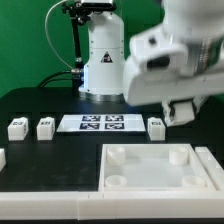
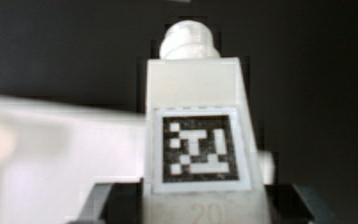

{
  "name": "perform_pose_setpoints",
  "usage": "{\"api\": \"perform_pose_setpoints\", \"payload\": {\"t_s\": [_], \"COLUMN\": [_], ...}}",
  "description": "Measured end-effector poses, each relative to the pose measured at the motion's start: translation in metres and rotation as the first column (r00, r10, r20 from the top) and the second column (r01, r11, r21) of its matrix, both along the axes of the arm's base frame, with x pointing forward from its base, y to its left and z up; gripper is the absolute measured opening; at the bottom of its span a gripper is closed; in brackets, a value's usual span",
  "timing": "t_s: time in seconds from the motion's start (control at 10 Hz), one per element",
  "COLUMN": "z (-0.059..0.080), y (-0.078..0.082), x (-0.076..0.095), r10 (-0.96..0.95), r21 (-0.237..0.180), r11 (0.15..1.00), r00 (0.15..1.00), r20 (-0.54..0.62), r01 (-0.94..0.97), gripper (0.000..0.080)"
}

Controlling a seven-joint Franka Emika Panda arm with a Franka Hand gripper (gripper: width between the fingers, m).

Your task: Assemble one leg

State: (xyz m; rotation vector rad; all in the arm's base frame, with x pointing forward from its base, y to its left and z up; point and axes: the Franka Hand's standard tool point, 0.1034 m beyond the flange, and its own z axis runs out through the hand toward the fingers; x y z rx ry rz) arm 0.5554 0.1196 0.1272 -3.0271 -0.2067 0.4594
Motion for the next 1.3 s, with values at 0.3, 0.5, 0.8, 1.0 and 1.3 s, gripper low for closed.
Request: {"api": "perform_pose_setpoints", "payload": {"t_s": [0.3,0.5,0.8,1.0,1.3], "z": [0.028,0.026,0.036,0.050,0.046], "y": [0.018,0.017,-0.007,-0.021,-0.023], "x": [0.024,0.026,0.054,0.083,0.086], "r10": [-0.038,-0.058,-0.033,-0.049,-0.040], "r21": [0.018,0.046,0.060,0.064,0.056], "r11": [0.999,0.998,0.998,0.998,0.998], "r00": [0.981,0.928,0.771,0.632,0.642], "r20": [0.192,0.369,0.637,0.773,0.766], "r01": [0.036,0.044,-0.006,-0.001,-0.005], "gripper": [0.0292,0.0292,0.0294,0.0294,0.0294]}}
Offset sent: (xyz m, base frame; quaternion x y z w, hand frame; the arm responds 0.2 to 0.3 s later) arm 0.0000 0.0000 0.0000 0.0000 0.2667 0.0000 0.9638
